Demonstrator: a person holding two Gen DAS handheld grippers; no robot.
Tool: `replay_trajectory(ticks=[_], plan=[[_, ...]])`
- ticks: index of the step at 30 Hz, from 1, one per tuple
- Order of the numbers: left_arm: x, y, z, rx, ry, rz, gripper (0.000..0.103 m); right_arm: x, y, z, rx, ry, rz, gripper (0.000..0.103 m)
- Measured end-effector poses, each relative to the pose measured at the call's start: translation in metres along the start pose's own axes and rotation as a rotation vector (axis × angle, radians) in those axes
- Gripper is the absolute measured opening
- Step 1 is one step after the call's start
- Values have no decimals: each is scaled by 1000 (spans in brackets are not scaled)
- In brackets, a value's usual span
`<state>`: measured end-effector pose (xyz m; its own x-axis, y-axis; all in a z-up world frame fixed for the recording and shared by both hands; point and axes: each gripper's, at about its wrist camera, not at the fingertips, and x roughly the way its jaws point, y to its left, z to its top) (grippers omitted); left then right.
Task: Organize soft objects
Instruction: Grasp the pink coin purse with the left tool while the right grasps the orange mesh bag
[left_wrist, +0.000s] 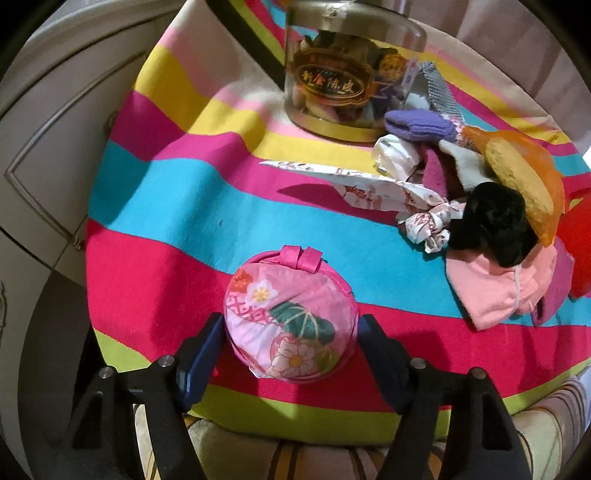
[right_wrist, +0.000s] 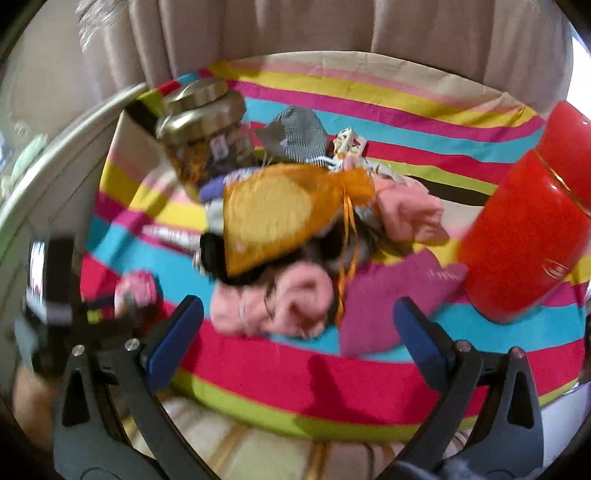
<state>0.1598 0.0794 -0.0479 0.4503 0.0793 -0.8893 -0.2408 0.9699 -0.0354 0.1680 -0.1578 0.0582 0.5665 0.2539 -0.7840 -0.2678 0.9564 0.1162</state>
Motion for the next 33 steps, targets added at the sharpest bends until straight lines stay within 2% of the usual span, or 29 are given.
replay_trajectory(ticks=[7,13,18,19,20,26,33], plan=[[-14,-4,-13,14,-45,4,73,33,31,33,-16,-27,-81,103],[-22,-4,-14,28,-84,0,73,63,43,42,-54,-7,-168,103],[-27,-4,-13,43,-101,0,73,77,43,43,-66,-8,-194,103],[-28,-4,-13,41,-101,-2,73,79,42,42,-63,-5,-175,98],[-29,-2,-13,37,-102,-5,73,79,40,41,-58,-3,-160,84],[-37,-2,-16,37,-132,-19,73,70,38,33,-55,-20,-133,84],[-76,-1,-26,21,-259,-58,73,23,17,17,-34,-93,-130,84]])
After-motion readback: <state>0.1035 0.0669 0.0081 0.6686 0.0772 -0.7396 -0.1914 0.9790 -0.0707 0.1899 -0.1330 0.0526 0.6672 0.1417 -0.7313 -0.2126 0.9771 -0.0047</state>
